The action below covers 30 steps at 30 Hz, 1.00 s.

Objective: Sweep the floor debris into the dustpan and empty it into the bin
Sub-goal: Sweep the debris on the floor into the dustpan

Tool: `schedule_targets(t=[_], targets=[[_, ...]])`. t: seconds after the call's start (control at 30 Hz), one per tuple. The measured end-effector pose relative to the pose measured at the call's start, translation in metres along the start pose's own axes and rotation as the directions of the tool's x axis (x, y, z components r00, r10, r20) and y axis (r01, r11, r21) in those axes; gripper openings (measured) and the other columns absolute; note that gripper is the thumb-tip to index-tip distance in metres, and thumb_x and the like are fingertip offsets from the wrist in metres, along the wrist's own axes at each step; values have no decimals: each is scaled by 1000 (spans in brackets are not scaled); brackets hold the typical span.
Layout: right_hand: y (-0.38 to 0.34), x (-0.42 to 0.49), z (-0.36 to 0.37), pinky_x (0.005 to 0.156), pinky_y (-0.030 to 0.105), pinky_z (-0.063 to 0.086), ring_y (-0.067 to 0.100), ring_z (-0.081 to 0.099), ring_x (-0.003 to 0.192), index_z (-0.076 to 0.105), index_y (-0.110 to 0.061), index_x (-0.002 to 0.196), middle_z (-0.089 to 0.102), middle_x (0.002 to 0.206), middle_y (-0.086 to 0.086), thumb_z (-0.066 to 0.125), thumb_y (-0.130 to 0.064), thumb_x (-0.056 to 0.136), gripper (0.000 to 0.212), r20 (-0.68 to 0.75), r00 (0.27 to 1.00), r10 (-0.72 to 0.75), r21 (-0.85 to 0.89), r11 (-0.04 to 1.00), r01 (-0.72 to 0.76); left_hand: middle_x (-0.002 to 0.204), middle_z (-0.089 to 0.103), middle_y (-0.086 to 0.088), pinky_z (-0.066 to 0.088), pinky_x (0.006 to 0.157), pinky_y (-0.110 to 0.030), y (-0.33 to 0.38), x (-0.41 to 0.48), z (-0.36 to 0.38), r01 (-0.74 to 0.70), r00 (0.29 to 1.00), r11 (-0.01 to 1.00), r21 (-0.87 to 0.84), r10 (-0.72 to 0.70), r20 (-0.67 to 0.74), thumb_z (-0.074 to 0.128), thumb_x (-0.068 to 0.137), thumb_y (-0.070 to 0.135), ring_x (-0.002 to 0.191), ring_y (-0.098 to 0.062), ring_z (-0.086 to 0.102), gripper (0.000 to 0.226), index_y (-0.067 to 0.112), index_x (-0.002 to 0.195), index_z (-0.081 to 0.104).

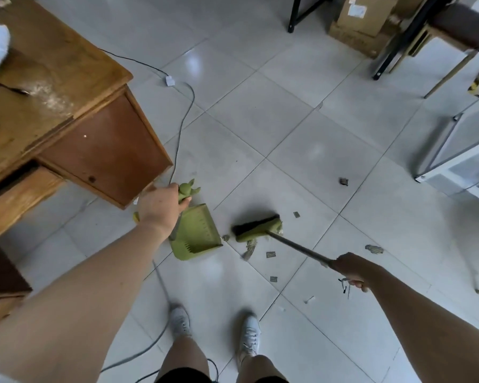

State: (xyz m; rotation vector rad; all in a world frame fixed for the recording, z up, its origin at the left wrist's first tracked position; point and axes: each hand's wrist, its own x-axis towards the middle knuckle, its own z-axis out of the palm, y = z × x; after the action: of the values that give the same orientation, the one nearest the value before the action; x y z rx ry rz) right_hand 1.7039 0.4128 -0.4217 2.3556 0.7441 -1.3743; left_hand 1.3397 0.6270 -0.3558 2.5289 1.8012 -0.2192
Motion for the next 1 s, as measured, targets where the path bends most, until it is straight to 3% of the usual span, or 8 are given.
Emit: schedule_targets(t=[0.27, 0.37, 0.43, 0.5, 0.6, 0.7, 0.87, 1.0], targets=[[-51, -16, -16, 42, 14, 29, 14, 37, 40, 43, -7, 77, 43, 56, 7, 38, -26, 100, 30, -34, 989, -142, -64, 988, 139, 70, 65, -6, 39, 53, -28, -4, -26, -9, 16, 1000, 998, -66, -15, 13, 52, 88, 51, 67, -27, 63, 39, 13, 83, 55], [-85, -4, 6, 38, 17, 33, 18, 52, 47, 53, -6, 86, 52, 66, 5, 40, -22, 99, 25, -61, 971, -231, -194, 957, 215, 67, 61, -5, 44, 53, -29, -11, -40, -5, 58, 997, 993, -101, -54, 48, 53, 85, 53, 63, -23, 55, 41, 12, 79, 59], [-106, 5, 25, 50, 23, 46, 23, 68, 77, 59, -4, 109, 63, 85, 7, 40, -18, 98, 26, -51, 953, -299, -309, 912, 269, 65, 57, -2, 40, 54, -28, -19, -51, 0, 135, 989, 986, -96, -128, 73, 53, 85, 52, 61, -22, 51, 40, 14, 77, 59], [-119, 15, 46, 76, 29, 53, 25, 66, 92, 56, -6, 122, 64, 96, 6, 41, -16, 97, 30, -11, 947, -320, -380, 877, 292, 61, 51, 2, 37, 52, -26, -30, -61, 6, 153, 986, 987, -48, -150, 74, 53, 84, 54, 59, -21, 49, 40, 16, 76, 58], [-114, 39, 73, 85, 34, 54, 23, 65, 88, 61, -11, 115, 63, 92, 1, 42, -20, 93, 31, 7, 936, -352, -441, 839, 319, 54, 46, 5, 35, 49, -25, -44, -72, 13, 157, 985, 987, -25, -155, 78, 56, 83, 54, 56, -21, 51, 38, 18, 71, 55], [-90, 72, 75, 72, 30, 50, 22, 62, 76, 62, -15, 105, 61, 84, -1, 41, -25, 90, 28, 51, 952, -301, -522, 805, 282, 59, 51, 2, 35, 50, -25, -48, -78, 15, 197, 976, 980, -29, -193, 97, 55, 84, 52, 60, -22, 53, 37, 17, 74, 58], [-35, 120, 38, 78, 32, 50, 24, 58, 78, 63, -18, 114, 51, 76, -4, 33, -29, 77, 49, 55, 974, -222, -581, 786, 212, 60, 52, 4, 32, 47, -24, -34, -75, 18, 145, 980, 989, 9, -145, 135, 54, 85, 55, 58, -18, 54, 38, 18, 79, 56], [-11, 96, -9, 77, 30, 50, 23, 63, 81, 61, -15, 98, 61, 84, 0, 40, -31, 87, 29, 12, 985, -175, -525, 837, 155, 60, 50, 4, 33, 49, -24, -3, -61, 18, 100, 983, 995, 1, -99, 155, 53, 87, 54, 60, -19, 53, 37, 19, 78, 54]])
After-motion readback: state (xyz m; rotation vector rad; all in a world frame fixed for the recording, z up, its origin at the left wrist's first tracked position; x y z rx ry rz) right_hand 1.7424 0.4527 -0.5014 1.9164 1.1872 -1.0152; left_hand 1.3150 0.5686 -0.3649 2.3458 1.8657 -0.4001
